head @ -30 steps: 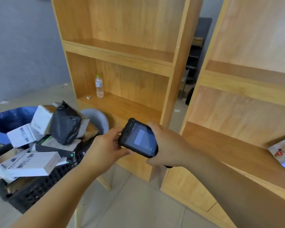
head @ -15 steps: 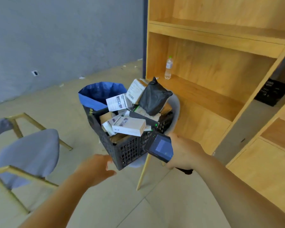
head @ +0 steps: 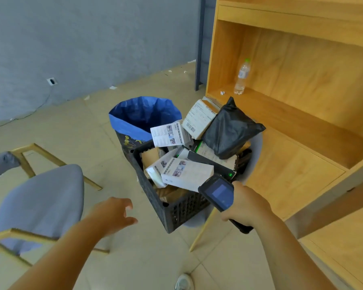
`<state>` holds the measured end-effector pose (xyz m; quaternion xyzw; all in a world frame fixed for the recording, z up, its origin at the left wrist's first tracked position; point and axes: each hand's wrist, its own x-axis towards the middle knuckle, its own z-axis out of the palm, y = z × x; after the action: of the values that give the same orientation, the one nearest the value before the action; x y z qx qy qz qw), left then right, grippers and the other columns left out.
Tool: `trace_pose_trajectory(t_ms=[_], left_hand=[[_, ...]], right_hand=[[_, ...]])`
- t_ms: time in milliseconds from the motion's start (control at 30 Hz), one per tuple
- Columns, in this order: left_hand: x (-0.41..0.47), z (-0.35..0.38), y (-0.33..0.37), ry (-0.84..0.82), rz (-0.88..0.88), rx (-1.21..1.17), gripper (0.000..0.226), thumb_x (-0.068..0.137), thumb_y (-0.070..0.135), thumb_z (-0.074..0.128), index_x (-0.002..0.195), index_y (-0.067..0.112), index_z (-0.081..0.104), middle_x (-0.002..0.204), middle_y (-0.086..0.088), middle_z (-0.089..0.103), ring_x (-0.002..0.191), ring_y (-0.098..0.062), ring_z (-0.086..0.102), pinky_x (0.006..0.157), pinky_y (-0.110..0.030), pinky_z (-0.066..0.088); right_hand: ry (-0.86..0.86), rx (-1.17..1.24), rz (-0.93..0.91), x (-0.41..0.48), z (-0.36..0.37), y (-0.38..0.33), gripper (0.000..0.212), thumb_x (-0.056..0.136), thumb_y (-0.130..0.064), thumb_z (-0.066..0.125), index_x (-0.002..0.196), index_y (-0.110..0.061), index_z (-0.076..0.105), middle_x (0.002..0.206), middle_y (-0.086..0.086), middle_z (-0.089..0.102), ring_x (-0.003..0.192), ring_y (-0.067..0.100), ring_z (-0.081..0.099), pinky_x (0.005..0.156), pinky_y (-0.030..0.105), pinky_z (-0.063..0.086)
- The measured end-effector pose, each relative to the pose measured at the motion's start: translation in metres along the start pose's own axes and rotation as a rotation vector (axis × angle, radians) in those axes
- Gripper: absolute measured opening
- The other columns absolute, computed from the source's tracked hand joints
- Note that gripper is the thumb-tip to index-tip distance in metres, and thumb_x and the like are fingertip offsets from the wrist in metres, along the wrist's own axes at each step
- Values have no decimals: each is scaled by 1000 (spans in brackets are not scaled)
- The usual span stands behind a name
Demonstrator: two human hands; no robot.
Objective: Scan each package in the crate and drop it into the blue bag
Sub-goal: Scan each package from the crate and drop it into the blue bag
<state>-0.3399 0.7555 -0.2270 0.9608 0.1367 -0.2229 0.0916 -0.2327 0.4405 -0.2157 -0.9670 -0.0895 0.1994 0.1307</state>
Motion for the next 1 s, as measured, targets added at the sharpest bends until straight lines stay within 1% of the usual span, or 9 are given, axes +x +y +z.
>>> trace_pose_trajectory(t_ms=[100, 200, 300, 400, 567, 700, 833, 900, 1000], left_hand=[[46, -24, 1, -29, 18, 27, 47, 87, 54, 58, 127, 30, 51, 115, 7, 61, 97, -9, 57, 84, -21, 46], [91, -42, 6, -48, 59, 42, 45, 88, 53, 57, 127, 30, 52, 116, 8, 62, 102, -11, 59, 88, -26, 48], [131, -50, 11, -49, 113, 60, 44, 88, 53, 57, 125, 31, 53, 117, 8, 62, 103, -12, 59, 78, -24, 45], [169, -53, 10, -71, 152, 47, 42, 87, 52, 58, 123, 32, 55, 118, 6, 62, 102, -14, 59, 80, -24, 47], [242, -70, 3, -40, 214, 15, 32, 88, 52, 58, 113, 32, 58, 104, 7, 65, 89, -13, 61, 78, -29, 53], [308, -92, -7, 51, 331, -94, 27, 88, 46, 60, 111, 32, 57, 104, 8, 63, 82, -9, 55, 70, -24, 47], [369, -117, -14, 124, 505, -185, 38, 83, 42, 69, 113, 25, 53, 112, 1, 49, 95, -19, 54, 82, -32, 46], [397, -127, -16, 153, 571, -139, 50, 80, 41, 72, 120, 20, 51, 119, -5, 46, 106, -28, 49, 92, -39, 43], [428, -133, -14, 113, 641, 6, 71, 77, 47, 72, 133, 17, 42, 131, -7, 42, 117, -31, 40, 98, -40, 34]], right_hand=[[34, 63, 22, 39, -11, -11, 59, 50, -41, 75, 93, -22, 39, 86, -2, 51, 72, 17, 55, 56, 33, 46], [68, 91, 16, 71, -24, -21, 64, 49, -46, 76, 97, -24, 40, 86, -4, 49, 73, 15, 53, 58, 33, 48], [83, 56, 47, 94, -32, -28, 64, 51, -46, 76, 97, -24, 39, 86, -4, 47, 74, 15, 51, 61, 36, 51], [73, 32, 102, 110, -31, -33, 63, 51, -45, 75, 97, -26, 37, 86, -5, 47, 72, 14, 51, 59, 36, 51], [77, 59, 202, 132, -24, -42, 70, 52, -47, 76, 104, -29, 34, 91, -6, 48, 79, 15, 52, 62, 34, 52], [76, 73, 364, 151, -18, -61, 77, 51, -52, 77, 111, -30, 34, 96, -6, 48, 85, 15, 52, 63, 31, 50], [113, 161, 549, 160, -13, -89, 85, 53, -53, 76, 120, -26, 33, 100, -3, 49, 87, 20, 52, 72, 39, 52], [132, 198, 654, 160, -11, -106, 88, 54, -52, 76, 125, -26, 31, 99, -2, 48, 86, 22, 52, 72, 40, 52], [126, 202, 788, 155, -7, -131, 80, 55, -53, 76, 118, -24, 34, 94, -3, 47, 81, 22, 53, 67, 38, 51]])
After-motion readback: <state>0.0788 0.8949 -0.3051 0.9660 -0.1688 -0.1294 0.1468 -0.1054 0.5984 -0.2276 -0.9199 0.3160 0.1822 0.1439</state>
